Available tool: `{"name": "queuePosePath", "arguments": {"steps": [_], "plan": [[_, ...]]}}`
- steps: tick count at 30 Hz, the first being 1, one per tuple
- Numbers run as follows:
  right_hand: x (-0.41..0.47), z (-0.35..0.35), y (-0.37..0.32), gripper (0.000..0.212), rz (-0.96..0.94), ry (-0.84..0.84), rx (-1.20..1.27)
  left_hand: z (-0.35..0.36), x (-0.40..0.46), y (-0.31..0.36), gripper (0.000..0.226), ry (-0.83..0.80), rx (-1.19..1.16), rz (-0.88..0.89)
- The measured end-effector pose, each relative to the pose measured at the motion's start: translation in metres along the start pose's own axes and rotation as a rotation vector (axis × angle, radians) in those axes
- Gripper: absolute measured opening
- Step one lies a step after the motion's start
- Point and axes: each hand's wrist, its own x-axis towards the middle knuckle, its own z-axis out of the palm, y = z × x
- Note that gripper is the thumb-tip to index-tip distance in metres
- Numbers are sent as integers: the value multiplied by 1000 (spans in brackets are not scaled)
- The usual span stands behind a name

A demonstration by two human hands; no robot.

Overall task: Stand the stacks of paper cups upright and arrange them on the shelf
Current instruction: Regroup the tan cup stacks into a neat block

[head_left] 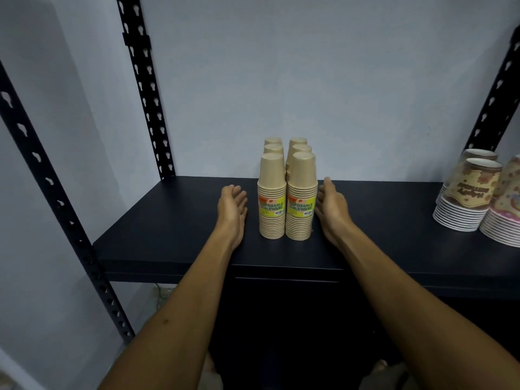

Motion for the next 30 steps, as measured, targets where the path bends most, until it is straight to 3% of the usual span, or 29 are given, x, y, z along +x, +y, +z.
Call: {"name": "queuePosePath", "arguments": {"steps": [9,13,17,21,30], "plan": [[-13,14,-15,51,-30,-49,-7,14,5,-4,72,-74,226,66],[-12,13,-14,52,-45,-34,14,19,12,-1,67,-51,139,62],[-8,13,-12,50,-46,-51,82,23,9,-1,44,-130,120,39],[-7,16,-11,49,-64,-46,51,26,9,-5,46,-204,155,57],[-3,16,-9,45,-87,-34,26,29,8,-5,41,-157,235,157]]}}
